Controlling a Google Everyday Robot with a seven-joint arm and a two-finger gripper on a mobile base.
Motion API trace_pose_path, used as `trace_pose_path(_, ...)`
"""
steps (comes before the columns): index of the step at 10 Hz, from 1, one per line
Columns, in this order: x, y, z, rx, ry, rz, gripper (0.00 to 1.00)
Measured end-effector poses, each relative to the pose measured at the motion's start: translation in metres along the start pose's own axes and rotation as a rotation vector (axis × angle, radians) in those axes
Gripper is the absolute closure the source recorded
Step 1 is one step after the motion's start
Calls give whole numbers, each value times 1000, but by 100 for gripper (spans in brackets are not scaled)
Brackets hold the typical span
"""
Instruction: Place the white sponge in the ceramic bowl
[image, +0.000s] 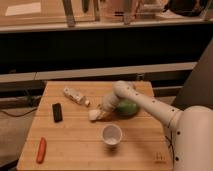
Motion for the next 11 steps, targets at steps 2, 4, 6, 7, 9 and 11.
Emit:
trace_pose_path(2, -10, -1, -11, 26, -1, -32, 100)
trace_pose_path(4, -15, 0, -18, 45, 0, -54, 100)
trace_pose_path(6, -24, -1, -25, 67, 3, -88, 100)
trace_pose_path(7, -28, -2, -29, 79, 4, -102, 100)
trace_pose_path(9, -35, -4, -40, 108, -2, -127, 100)
trace_pose_path(11, -42, -8, -53, 143, -10, -145, 100)
